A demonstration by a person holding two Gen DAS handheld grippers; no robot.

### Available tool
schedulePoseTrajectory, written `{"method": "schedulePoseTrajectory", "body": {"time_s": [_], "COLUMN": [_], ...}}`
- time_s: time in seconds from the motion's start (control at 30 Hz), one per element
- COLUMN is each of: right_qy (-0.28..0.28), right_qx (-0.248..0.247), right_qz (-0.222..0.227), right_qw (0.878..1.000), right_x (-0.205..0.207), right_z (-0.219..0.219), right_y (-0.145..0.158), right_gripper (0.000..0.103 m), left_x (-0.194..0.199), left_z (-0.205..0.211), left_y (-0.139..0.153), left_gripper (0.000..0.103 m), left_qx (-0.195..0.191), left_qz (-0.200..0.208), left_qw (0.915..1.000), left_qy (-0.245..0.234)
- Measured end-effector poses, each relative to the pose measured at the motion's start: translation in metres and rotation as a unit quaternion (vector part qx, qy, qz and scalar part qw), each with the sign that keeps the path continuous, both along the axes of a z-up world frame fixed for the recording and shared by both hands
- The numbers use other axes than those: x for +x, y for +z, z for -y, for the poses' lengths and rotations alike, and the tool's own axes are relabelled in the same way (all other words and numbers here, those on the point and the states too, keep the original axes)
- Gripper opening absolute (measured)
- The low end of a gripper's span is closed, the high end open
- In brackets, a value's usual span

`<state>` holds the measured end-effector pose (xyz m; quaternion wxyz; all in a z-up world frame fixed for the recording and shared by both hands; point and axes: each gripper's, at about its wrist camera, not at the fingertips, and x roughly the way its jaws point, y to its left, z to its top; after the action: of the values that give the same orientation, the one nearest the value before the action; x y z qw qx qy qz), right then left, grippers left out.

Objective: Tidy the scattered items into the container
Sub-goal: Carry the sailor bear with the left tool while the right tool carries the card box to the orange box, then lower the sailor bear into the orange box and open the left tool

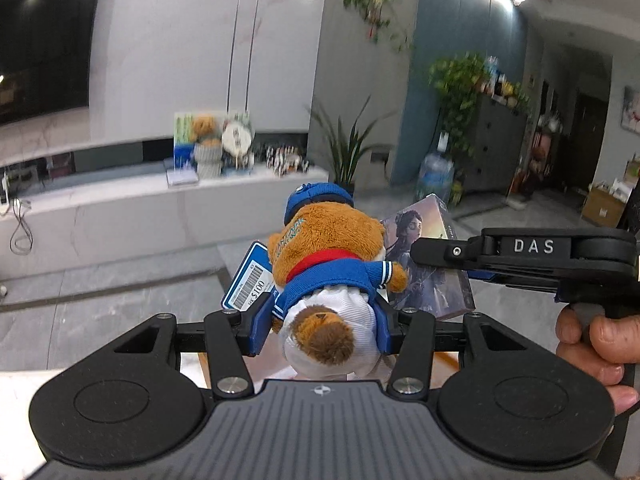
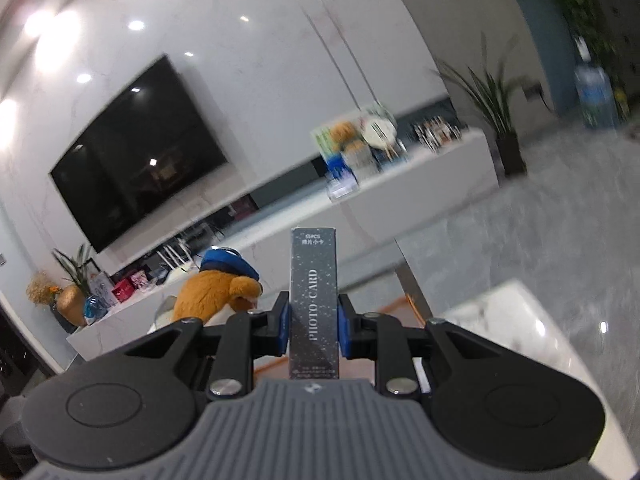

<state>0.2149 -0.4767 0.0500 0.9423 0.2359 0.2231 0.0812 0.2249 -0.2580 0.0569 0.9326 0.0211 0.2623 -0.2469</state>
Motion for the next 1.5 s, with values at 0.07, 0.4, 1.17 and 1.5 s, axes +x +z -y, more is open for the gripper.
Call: {"method": "schedulePoseTrajectory", "body": {"time_s": [0.07,0.4,1.17,1.5], "right_qy": [-0.007,-0.033,-0.032,-0.037], "right_qx": [0.001,0.031,0.049,0.056], "right_qz": [-0.019,-0.057,-0.074,-0.066], "right_qw": [1.0,0.997,0.996,0.996], "right_x": [0.009,0.032,0.04,0.037], "right_z": [-0.001,0.001,0.005,0.001], "right_y": [-0.013,-0.039,-0.047,-0.037], "right_gripper": [0.025,0.025,0.056,0.057], "left_x": [0.007,0.028,0.018,0.021], "left_z": [0.002,0.009,0.032,0.029], "left_y": [-0.013,-0.046,-0.048,-0.035], "left_gripper": [0.058,0.058,0.091,0.091], "left_qx": [0.014,0.057,0.165,0.158], "left_qz": [-0.017,-0.062,-0.052,-0.043], "left_qw": [0.9998,0.9963,0.9848,0.9865], "left_qy": [-0.003,-0.016,-0.006,-0.008]}}
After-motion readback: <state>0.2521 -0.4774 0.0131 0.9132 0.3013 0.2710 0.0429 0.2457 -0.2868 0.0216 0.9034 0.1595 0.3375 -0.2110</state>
